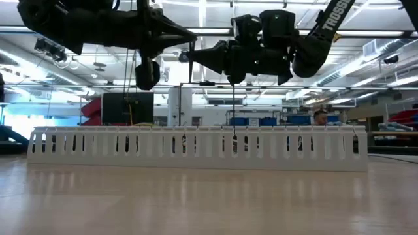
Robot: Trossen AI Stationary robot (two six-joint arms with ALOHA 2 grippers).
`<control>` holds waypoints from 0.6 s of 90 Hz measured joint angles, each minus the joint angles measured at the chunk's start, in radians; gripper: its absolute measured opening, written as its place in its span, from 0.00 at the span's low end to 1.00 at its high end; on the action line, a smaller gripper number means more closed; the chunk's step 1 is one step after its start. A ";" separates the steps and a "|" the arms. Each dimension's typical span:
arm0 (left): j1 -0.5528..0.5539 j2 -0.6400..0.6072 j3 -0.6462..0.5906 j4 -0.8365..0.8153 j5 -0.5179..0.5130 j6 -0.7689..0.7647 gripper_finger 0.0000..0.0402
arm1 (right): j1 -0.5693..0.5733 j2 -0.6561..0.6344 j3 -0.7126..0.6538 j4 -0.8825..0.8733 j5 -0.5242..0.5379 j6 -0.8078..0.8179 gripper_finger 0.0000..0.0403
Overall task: Ziptie cables
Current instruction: Wrap the cable wires with the black zip tie
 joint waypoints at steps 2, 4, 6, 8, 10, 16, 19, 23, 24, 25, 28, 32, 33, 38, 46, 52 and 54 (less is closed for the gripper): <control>0.000 0.000 0.000 0.000 0.000 0.002 0.00 | 0.000 0.000 0.000 0.000 0.000 -0.004 0.00; 0.000 -0.001 0.000 -0.001 0.000 0.003 0.00 | 0.000 0.000 0.000 -0.001 0.000 -0.009 0.00; 0.000 -0.001 0.000 -0.001 0.000 0.003 0.00 | 0.000 0.000 0.000 -0.001 0.000 -0.015 0.00; 0.000 -0.001 0.000 -0.002 0.000 0.003 0.00 | 0.000 0.000 0.000 0.000 0.000 -0.021 0.00; 0.000 -0.001 -0.001 -0.001 0.000 0.004 0.00 | 0.000 0.000 0.000 0.000 -0.001 -0.025 0.00; 0.002 -0.002 -0.013 0.010 0.000 0.006 0.00 | 0.000 0.000 0.000 -0.005 -0.003 -0.029 0.00; 0.004 -0.009 -0.024 0.017 0.000 0.006 0.00 | 0.000 0.000 0.000 -0.006 -0.005 -0.029 0.00; 0.007 -0.021 -0.045 0.025 -0.004 0.004 0.00 | 0.000 0.000 0.000 -0.006 -0.007 -0.029 0.00; 0.008 -0.023 -0.049 0.031 -0.006 0.003 0.00 | 0.000 0.000 0.000 -0.005 -0.007 -0.029 0.00; 0.008 -0.024 -0.054 0.039 -0.009 0.003 0.00 | 0.000 0.000 0.000 -0.006 -0.007 -0.029 0.00; 0.008 -0.024 -0.063 0.069 -0.016 0.003 0.00 | 0.000 0.000 0.000 -0.007 -0.007 -0.029 0.00; 0.008 -0.032 -0.083 0.091 -0.024 0.003 0.00 | 0.000 0.000 0.000 -0.007 -0.007 -0.029 0.00; 0.008 -0.033 -0.087 0.093 -0.025 0.003 0.00 | 0.000 0.000 0.000 -0.007 -0.007 -0.029 0.00; 0.008 -0.034 -0.089 0.110 -0.029 0.008 0.00 | 0.000 0.000 0.000 -0.006 -0.007 -0.029 0.00; 0.008 -0.035 -0.088 0.113 -0.029 0.022 0.00 | 0.000 0.000 0.000 0.000 -0.007 -0.029 0.00; 0.008 -0.034 -0.088 0.110 -0.029 0.023 0.00 | 0.000 0.000 0.000 0.003 -0.007 -0.029 0.00; 0.008 -0.034 -0.088 0.111 -0.029 0.024 0.00 | 0.000 0.000 0.000 0.003 -0.007 -0.029 0.00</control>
